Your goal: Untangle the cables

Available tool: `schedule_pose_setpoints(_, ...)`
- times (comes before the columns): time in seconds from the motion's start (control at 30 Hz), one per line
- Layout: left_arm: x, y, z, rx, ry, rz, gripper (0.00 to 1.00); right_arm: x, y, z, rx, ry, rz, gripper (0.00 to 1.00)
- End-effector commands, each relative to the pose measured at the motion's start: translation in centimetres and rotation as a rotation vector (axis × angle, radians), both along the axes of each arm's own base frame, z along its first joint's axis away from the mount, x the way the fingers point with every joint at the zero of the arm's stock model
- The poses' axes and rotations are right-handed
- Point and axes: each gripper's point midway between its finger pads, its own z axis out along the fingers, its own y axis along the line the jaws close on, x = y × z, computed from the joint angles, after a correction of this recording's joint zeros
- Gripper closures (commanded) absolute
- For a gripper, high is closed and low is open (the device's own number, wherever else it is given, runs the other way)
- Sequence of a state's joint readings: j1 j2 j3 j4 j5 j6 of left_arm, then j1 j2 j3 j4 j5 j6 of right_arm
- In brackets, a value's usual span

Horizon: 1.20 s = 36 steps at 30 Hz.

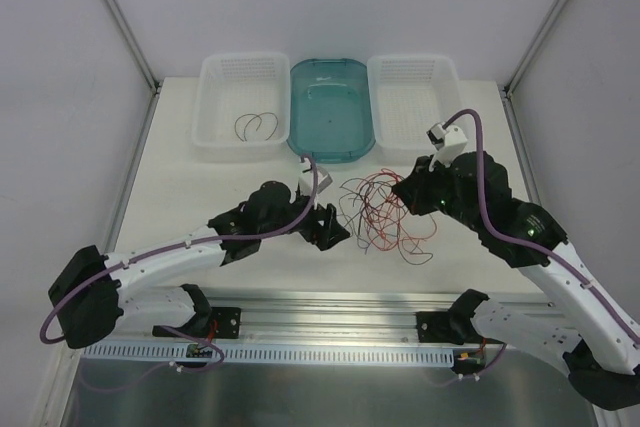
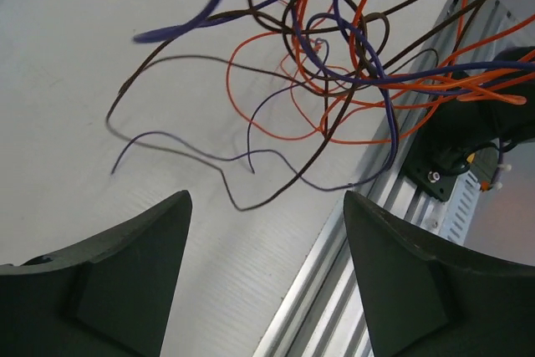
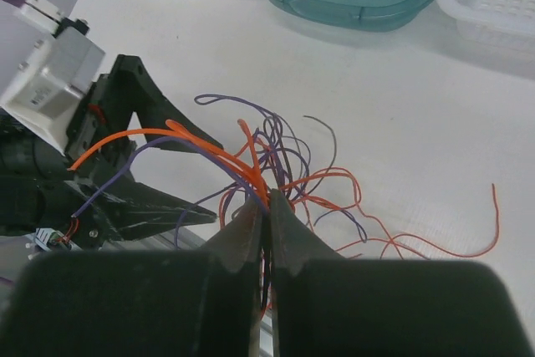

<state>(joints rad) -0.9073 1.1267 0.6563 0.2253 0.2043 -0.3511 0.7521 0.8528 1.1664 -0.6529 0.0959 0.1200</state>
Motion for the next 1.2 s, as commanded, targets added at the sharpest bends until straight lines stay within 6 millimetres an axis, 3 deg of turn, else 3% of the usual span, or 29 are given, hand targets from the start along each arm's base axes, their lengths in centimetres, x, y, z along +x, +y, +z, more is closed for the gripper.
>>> schedule_pose_setpoints(0.0, 1.0, -2.4, 2.5, -0.018, -0.246, -0.077, 0.27, 0.0, 1.4, 1.6, 0.072, -0.030, 0.034, 0.99)
schedule_pose_setpoints(0.17, 0.6, -3.8, 2.0, 0.010, -0.356, -0.150, 0.32, -0.1, 1.6, 1.5, 0.073, -0.026, 0.040, 0.99)
schedule_pose_setpoints(0.3, 0.7, -4.2, 2.0, 0.015, -0.365, -0.161, 0.53, -0.1, 1.9, 1.6, 0.082, -0.027, 0.051, 0.99)
schedule_pose_setpoints(0.33, 0.6, -4.2, 2.0, 0.013, -0.364, -0.163, 0.71, -0.1, 1.9, 1.6, 0.081, -0.026, 0.051, 0.99)
schedule_pose_setpoints(0.43, 0.7, -3.7, 1.7, 0.024, -0.359, -0.143, 1.00, 0.1, 1.5, 1.1, 0.057, -0.035, 0.031, 0.99)
schedule_pose_setpoints(0.5, 0.9, -2.9, 1.6, 0.038, -0.343, -0.105, 1.00, 0.7, 0.1, 0.4, 0.006, -0.044, -0.034, 0.99)
schedule_pose_setpoints(0.6, 1.9, -0.2, 0.5, 0.114, -0.307, 0.029, 1.00, 1.7, -3.5, -1.3, -0.088, -0.041, -0.183, 0.99)
schedule_pose_setpoints(0.63, 3.3, 1.5, 0.2, 0.160, -0.313, 0.145, 1.00, 2.1, -4.9, -1.7, -0.103, -0.036, -0.245, 0.99)
schedule_pose_setpoints(0.73, 5.0, 6.7, -1.1, 0.241, -0.268, 0.381, 1.00, 2.3, -9.0, -2.4, -0.160, -0.044, -0.391, 0.99)
schedule_pose_setpoints(0.77, 5.0, 8.5, -2.2, 0.268, -0.202, 0.447, 1.00, 2.3, -10.0, -2.4, -0.174, -0.050, -0.424, 0.99)
schedule_pose_setpoints(0.87, 6.4, 14.1, -2.9, 0.234, -0.070, 0.673, 1.00, 1.8, -13.4, -2.0, -0.238, -0.065, -0.537, 0.99)
schedule_pose_setpoints(1.0, 6.2, 20.8, -2.3, 0.224, 0.015, 0.929, 1.00, 1.6, -15.8, -1.2, -0.287, -0.076, -0.621, 0.99)
schedule_pose_setpoints(1.17, 5.6, 25.2, 0.2, 0.207, 0.060, 1.135, 1.00, 1.3, -17.5, -1.4, -0.334, -0.061, -0.687, 0.99)
